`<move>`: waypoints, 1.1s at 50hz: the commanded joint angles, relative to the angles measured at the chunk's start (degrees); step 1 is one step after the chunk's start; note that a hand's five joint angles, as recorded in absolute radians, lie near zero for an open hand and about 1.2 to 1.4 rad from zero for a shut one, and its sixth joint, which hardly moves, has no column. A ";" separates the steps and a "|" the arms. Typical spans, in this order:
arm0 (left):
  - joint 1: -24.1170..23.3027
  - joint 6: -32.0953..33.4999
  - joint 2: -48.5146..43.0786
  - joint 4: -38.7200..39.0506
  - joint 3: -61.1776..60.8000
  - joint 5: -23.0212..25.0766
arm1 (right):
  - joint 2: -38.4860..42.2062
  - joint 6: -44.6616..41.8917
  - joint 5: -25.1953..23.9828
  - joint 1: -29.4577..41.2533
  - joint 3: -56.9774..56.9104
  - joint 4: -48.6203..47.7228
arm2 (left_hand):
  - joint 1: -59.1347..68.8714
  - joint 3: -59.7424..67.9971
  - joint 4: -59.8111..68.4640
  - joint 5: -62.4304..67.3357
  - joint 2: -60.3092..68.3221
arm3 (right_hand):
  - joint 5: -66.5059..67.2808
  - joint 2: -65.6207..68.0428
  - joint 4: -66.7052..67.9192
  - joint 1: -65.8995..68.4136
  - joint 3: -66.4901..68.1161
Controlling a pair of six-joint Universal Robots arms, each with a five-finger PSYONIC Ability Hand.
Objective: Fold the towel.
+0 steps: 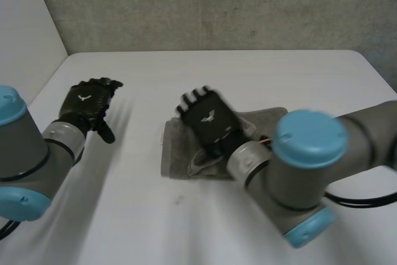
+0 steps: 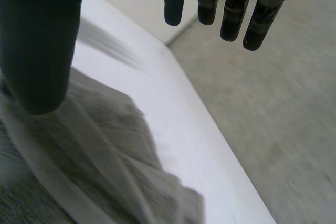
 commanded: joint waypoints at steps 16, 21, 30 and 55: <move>-26.99 -2.28 -10.44 -0.63 11.30 0.24 | -12.14 11.71 0.76 -23.30 20.50 3.63 | 2.18 2.78 2.72 0.58 2.88 | -3.46 -2.85 -3.52 -2.14 -2.37; -28.06 -3.35 -16.43 -0.63 15.96 0.06 | -11.09 11.36 0.85 -23.65 20.68 3.45 | 3.18 3.79 3.73 1.59 3.89 | -3.46 -2.85 -3.52 -2.14 -2.37; -27.71 -3.26 -22.16 -1.34 22.39 -0.38 | -9.24 7.32 1.29 -23.65 21.65 2.75 | 3.52 4.13 4.07 1.93 4.23 | 10.55 11.16 10.49 11.86 11.64; -21.64 -1.59 -15.50 -4.59 14.06 -17.78 | -8.09 -9.80 5.59 -22.86 20.77 -5.07 | 7.57 8.17 8.11 5.97 8.27 | 66.54 67.15 66.48 67.86 67.63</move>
